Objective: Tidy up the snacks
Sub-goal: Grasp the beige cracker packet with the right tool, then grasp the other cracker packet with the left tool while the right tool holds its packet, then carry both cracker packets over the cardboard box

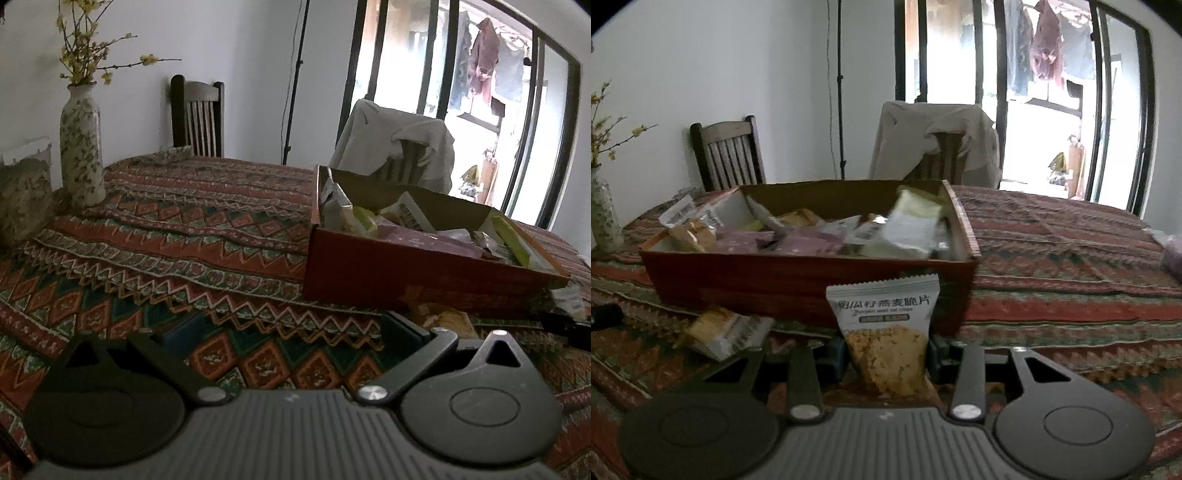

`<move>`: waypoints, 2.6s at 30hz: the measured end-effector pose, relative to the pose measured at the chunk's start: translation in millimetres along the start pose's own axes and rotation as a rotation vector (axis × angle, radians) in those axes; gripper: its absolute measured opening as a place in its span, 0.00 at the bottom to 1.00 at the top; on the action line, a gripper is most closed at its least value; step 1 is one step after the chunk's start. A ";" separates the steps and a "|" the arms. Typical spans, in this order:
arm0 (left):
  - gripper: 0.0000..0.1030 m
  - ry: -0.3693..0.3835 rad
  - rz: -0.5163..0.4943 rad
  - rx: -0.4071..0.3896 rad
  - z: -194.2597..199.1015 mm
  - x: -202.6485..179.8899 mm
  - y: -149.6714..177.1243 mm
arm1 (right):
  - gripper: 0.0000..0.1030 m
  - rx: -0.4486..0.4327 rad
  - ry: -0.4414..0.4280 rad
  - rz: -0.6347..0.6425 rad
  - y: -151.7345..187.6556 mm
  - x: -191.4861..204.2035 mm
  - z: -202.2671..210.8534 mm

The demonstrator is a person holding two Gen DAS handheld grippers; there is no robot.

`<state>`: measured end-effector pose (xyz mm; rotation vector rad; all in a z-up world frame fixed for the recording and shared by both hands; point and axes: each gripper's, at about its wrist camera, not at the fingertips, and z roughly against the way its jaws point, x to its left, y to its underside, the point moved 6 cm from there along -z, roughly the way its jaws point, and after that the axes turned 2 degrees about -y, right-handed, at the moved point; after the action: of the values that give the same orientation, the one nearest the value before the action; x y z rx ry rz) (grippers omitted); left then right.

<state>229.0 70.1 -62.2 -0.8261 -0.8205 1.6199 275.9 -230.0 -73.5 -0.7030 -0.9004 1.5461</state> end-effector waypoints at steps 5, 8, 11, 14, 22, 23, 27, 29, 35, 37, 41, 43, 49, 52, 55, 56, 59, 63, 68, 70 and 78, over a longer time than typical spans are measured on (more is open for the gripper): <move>1.00 -0.030 -0.034 -0.001 2.4 -8.0 -4.5 | 0.39 -0.007 0.022 -0.022 0.5 -20.5 1.0; 1.00 -0.018 -0.052 0.000 4.4 -18.6 -7.9 | 0.39 -0.018 0.014 -0.049 2.8 -27.3 0.2; 1.00 -0.005 -0.088 0.000 5.0 -33.5 -11.7 | 0.39 -0.021 0.012 -0.063 6.7 -30.1 -2.4; 1.00 0.012 -0.116 0.014 1.3 -49.3 -13.4 | 0.39 -0.034 0.018 -0.082 8.3 -34.8 -0.4; 1.00 0.080 -0.174 0.143 -26.5 -96.7 -14.8 | 0.39 -0.037 0.017 -0.115 10.6 -42.3 0.6; 1.00 0.082 -0.186 0.153 -29.6 -102.3 -15.0 | 0.39 -0.036 0.013 -0.122 10.9 -43.5 0.2; 1.00 0.076 -0.237 0.205 -48.8 -123.5 -12.5 | 0.39 -0.012 0.006 -0.147 13.0 -46.8 -4.5; 1.00 0.077 -0.243 0.231 -57.4 -130.0 -9.6 | 0.39 -0.007 0.006 -0.159 13.7 -48.2 -5.8; 1.00 0.037 -0.241 0.304 -79.5 -140.0 2.5 | 0.39 0.003 -0.002 -0.172 14.9 -49.9 -8.4; 1.00 0.038 -0.229 0.304 -83.4 -140.0 5.1 | 0.39 0.002 -0.002 -0.176 14.8 -50.9 -8.8; 1.00 0.035 -0.207 0.296 -86.2 -138.7 5.9 | 0.39 0.011 -0.005 -0.181 15.5 -50.6 -10.9; 1.00 0.032 -0.201 0.282 -84.5 -138.1 7.1 | 0.39 0.009 -0.006 -0.183 15.4 -51.3 -11.0; 0.98 0.028 -0.190 0.268 -79.5 -138.0 10.4 | 0.39 0.021 -0.012 -0.195 16.7 -53.1 -14.4; 0.82 0.045 -0.202 0.247 -73.1 -137.9 10.8 | 0.39 0.025 -0.014 -0.200 16.8 -53.9 -15.7; 0.65 0.061 -0.207 0.236 -65.3 -137.2 9.2 | 0.39 0.027 -0.016 -0.202 17.1 -54.4 -16.9; 0.65 0.065 -0.198 0.238 -63.1 -135.4 9.8 | 0.39 0.025 -0.016 -0.203 17.1 -54.5 -16.4; 0.63 0.065 -0.179 0.232 -57.0 -129.3 11.0 | 0.39 0.023 -0.018 -0.203 16.9 -54.4 -16.5; 0.61 0.077 -0.154 0.230 -49.6 -122.8 12.3 | 0.39 0.010 -0.024 -0.201 16.6 -53.1 -14.7; 0.59 0.077 -0.169 0.188 -39.1 -121.0 9.4 | 0.39 -0.016 -0.033 -0.194 14.8 -51.1 -11.0; 0.59 0.084 -0.177 0.164 -32.0 -120.8 7.6 | 0.39 -0.029 -0.034 -0.187 13.8 -49.6 -8.9; 0.59 0.110 -0.176 0.057 5.1 -114.7 -3.7 | 0.39 -0.116 -0.023 -0.147 8.9 -42.3 8.1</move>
<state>245.9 -42.2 -45.0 -0.7739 -0.7452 1.4244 271.4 -273.4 -78.7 -0.6869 -1.0428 1.3834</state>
